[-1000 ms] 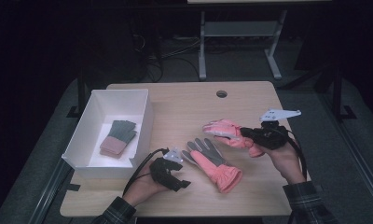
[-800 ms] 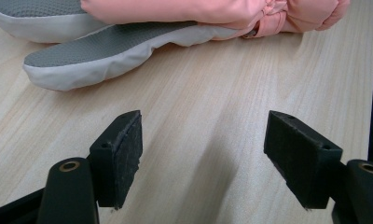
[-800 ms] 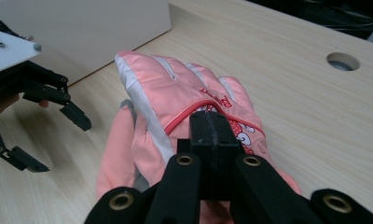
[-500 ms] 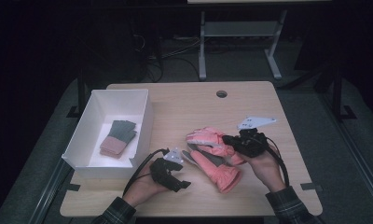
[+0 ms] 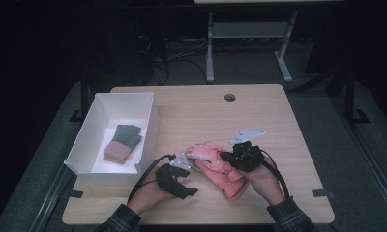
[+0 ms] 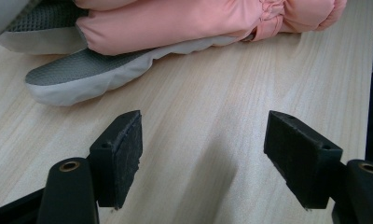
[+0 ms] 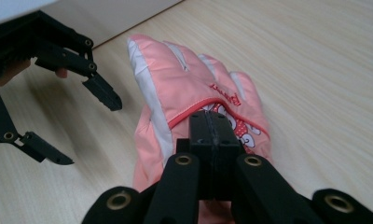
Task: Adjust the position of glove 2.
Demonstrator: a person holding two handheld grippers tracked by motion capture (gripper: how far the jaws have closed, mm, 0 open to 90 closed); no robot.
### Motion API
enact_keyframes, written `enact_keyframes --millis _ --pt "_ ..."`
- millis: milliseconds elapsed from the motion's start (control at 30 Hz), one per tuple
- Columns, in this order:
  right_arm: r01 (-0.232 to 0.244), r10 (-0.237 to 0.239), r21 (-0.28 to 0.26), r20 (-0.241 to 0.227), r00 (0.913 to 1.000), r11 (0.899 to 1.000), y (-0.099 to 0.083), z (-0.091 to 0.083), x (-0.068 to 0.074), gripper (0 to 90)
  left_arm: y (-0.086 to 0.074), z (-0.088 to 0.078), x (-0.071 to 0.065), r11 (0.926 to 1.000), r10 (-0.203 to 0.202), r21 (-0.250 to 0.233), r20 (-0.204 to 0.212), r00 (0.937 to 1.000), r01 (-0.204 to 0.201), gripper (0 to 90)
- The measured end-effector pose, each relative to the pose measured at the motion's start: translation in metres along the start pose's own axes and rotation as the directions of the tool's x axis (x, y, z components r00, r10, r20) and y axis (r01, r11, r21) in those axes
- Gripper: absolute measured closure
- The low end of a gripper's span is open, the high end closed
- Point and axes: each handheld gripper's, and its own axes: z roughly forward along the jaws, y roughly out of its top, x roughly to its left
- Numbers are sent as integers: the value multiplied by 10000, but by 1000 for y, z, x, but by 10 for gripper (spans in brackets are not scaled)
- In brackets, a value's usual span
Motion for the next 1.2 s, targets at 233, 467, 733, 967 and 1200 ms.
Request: enact_keyframes --millis 233,467,733,967,1200 --pt "42 -17 422 -577 9983 9991 -4 6 -3 749 0 1 0 10000 86 26 -72 9999 -86 278" --pt "17 -38 -348 -596 9982 9994 -2 -6 -15 634 1 0 -1 9999 152 -13 -100 9998 -152 347" --pt "72 -127 -973 -562 9983 9952 -1 -21 -29 745 3 -5 -3 9998 31 -195 41 10000 -30 602" --pt "-5 -10 -889 -177 9998 9960 -15 -33 -55 900 10 -10 -7 9995 72 -307 178 9998 -67 898" --pt "-458 452 -624 -105 9989 9970 -49 -38 -90 900 20 4 -17 9993 57 -376 503 9987 -38 898"
